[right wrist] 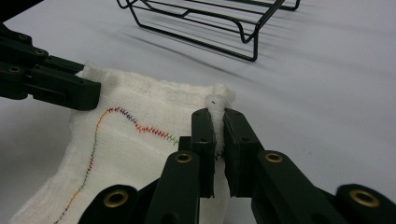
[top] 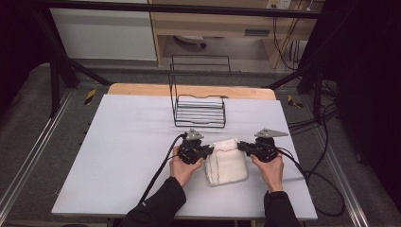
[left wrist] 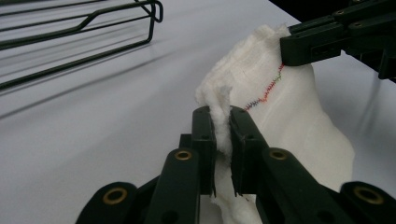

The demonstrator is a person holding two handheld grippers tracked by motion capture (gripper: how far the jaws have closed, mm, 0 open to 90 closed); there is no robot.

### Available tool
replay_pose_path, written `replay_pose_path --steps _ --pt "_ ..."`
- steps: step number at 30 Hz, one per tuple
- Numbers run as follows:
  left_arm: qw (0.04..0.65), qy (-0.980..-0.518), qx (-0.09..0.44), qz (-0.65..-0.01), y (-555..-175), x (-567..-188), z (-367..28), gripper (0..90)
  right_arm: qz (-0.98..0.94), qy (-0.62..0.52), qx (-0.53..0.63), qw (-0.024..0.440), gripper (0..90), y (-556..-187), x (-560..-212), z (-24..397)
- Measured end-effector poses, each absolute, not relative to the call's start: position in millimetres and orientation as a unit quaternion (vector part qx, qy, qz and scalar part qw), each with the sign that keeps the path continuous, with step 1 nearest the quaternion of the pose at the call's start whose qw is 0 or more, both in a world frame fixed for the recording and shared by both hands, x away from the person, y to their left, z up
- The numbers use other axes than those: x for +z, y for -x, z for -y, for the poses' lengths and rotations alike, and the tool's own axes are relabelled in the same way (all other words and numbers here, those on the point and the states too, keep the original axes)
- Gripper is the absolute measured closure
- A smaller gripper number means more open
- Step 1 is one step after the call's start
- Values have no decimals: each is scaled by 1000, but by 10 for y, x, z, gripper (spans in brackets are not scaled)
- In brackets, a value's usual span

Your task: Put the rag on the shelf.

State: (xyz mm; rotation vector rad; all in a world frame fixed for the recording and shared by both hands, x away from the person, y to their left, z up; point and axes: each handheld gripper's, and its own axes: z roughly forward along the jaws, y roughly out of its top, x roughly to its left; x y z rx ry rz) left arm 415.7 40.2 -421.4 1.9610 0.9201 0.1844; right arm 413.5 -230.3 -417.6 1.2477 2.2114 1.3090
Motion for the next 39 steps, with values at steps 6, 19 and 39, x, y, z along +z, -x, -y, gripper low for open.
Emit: replay_pose_path --steps 6,19,39 --pt "477 -793 86 -368 -4119 -4129 -439 819 -760 -424 469 151 836 -4055 -4081 2296" --pt "498 -786 99 -352 -4069 -3968 -465 819 -745 -419 491 167 837 -3944 -3950 2325" --pt "523 -777 123 -329 -4008 -3694 -519 819 -725 -400 525 199 840 -3815 -3679 2316"
